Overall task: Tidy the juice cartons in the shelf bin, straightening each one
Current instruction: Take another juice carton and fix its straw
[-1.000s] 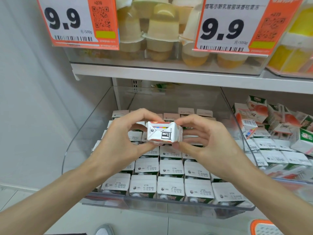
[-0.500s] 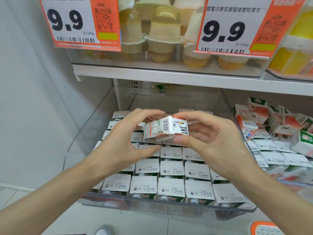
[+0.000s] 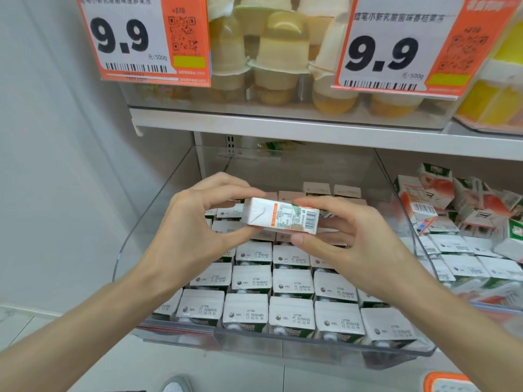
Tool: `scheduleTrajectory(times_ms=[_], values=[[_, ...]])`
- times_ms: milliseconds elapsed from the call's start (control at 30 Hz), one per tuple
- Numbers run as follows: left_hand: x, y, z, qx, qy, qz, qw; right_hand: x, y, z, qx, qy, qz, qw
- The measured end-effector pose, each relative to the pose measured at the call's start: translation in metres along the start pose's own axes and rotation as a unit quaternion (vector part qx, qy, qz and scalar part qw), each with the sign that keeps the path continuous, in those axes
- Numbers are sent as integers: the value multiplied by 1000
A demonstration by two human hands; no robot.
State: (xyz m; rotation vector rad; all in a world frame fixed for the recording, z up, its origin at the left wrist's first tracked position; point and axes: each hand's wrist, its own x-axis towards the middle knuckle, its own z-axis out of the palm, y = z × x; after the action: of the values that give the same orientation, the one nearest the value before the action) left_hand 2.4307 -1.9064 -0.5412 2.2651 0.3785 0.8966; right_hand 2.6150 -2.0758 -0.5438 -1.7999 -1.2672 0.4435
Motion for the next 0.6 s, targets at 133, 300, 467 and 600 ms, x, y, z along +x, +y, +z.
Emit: scheduleTrajectory(times_ms=[133, 300, 467, 600], values=[[-2, 7, 5, -25, 4, 32, 999, -1, -1, 0, -39, 42, -54, 997], [-3, 16, 10, -42, 10, 48, 998, -2, -3, 1, 17, 40, -54, 998], [0, 15, 7, -71, -8, -6, 997, -2, -6, 3, 85, 25, -20, 996], [0, 9, 9, -25, -87, -62, 994, -4, -13, 0, 148, 27, 40, 988]])
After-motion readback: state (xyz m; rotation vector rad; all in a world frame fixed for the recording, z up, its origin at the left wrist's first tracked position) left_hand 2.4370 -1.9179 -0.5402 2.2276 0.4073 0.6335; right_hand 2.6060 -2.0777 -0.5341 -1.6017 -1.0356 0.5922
